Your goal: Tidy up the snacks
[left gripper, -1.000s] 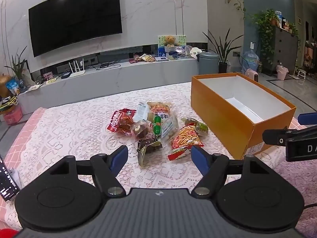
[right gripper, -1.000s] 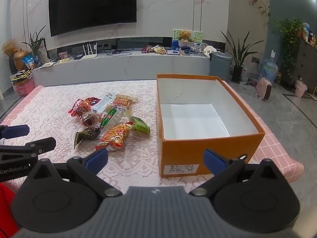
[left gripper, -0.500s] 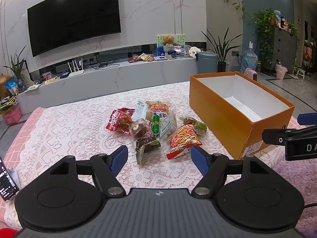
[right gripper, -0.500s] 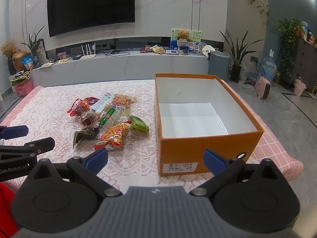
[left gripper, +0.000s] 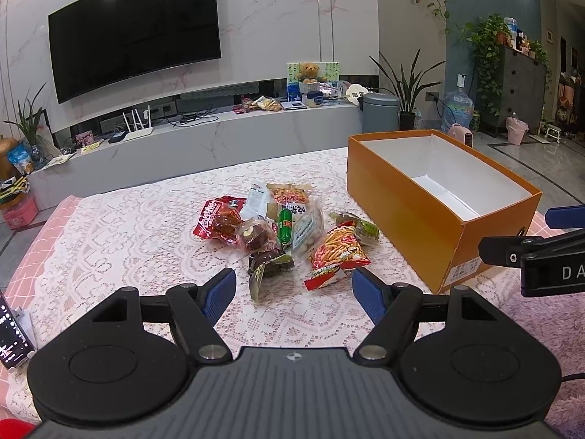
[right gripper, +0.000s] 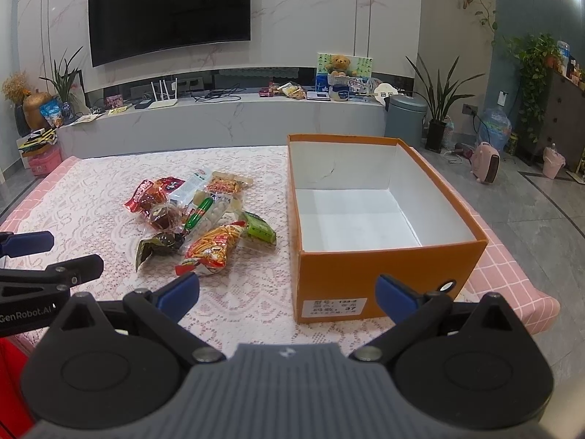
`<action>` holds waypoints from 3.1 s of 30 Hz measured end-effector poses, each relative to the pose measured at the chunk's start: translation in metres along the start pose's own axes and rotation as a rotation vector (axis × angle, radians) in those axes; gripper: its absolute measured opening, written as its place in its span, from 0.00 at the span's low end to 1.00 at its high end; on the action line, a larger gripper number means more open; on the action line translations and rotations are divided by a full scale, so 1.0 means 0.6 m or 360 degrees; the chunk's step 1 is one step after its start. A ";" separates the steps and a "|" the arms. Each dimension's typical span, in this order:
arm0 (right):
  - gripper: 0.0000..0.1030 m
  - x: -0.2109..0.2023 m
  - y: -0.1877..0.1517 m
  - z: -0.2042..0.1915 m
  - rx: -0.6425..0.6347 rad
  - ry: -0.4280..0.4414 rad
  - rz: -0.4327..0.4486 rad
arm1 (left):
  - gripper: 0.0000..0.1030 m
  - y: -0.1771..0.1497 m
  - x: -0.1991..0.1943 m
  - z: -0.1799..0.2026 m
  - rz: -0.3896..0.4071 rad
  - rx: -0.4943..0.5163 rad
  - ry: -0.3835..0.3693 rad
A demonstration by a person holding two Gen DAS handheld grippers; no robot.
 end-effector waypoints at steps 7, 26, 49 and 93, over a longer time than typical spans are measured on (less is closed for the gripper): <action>0.97 -0.002 -0.001 -0.003 -0.0002 -0.0003 -0.0002 | 0.83 -0.001 -0.001 0.000 -0.0001 -0.0002 -0.0004; 0.97 -0.001 -0.008 -0.005 -0.0004 0.0005 -0.0025 | 0.83 -0.008 -0.001 0.000 -0.0008 -0.0012 -0.0004; 0.97 0.011 -0.001 -0.011 0.0011 0.0049 0.0037 | 0.80 -0.010 0.016 -0.020 -0.0084 -0.0069 -0.0043; 0.59 0.331 0.047 -0.123 0.0112 0.0483 -0.0422 | 0.64 0.007 0.327 -0.094 -0.0690 -0.0497 -0.0098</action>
Point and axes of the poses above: each gripper's, at about its wrist camera, not at the fingertips, and x roughly the way its jaws point, z to its right, y to its top, the point moved 10 cm from there along x, roughly the way its jaws point, and after that the axes turned 11 degrees about -x, right-handed, at the moved point
